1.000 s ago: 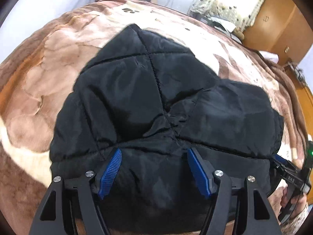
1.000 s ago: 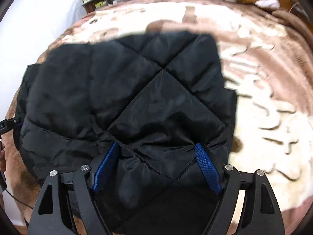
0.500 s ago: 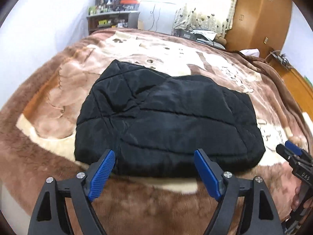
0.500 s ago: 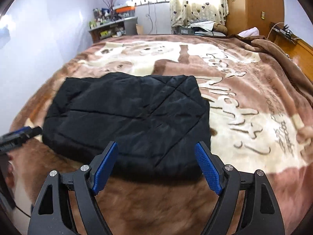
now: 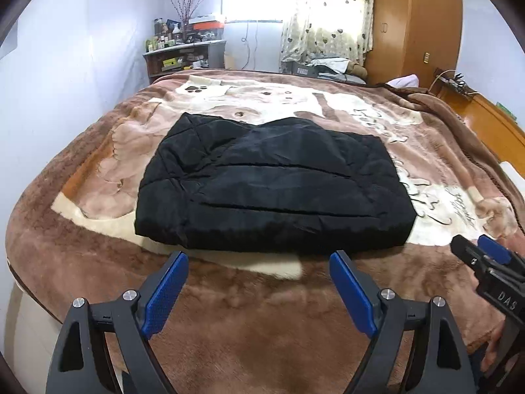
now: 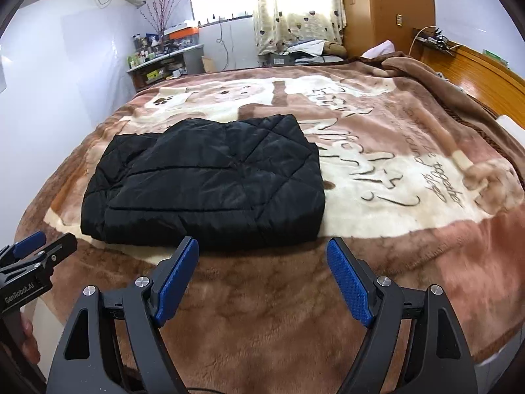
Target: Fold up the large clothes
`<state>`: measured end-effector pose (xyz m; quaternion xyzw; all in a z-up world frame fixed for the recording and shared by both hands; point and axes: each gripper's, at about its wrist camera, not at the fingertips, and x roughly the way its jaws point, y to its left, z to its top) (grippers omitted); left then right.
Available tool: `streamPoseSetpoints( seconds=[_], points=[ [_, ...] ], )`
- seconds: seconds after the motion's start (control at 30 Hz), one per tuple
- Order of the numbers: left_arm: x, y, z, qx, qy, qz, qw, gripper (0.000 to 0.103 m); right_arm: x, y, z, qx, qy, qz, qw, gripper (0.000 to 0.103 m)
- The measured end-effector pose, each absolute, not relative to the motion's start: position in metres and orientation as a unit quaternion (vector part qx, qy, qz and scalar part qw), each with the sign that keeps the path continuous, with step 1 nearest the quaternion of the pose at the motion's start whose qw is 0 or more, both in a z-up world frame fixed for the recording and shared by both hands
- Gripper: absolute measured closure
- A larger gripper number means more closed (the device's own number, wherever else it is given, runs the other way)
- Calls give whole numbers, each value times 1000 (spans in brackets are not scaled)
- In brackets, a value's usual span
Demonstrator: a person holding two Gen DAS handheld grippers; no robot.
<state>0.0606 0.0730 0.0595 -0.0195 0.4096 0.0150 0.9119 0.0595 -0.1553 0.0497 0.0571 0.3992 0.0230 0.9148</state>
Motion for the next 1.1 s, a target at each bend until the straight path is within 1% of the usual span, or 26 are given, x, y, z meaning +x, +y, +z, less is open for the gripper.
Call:
streamPoseSetpoints(
  seconds=[0.37, 1.1],
  points=[
    [35, 53, 64, -7, 393, 9, 920, 15, 24, -136, 52, 10, 365, 12, 931, 22],
    [27, 60, 63, -21, 392, 11, 920, 15, 14, -128, 58, 20, 358, 27, 933, 22]
  ],
)
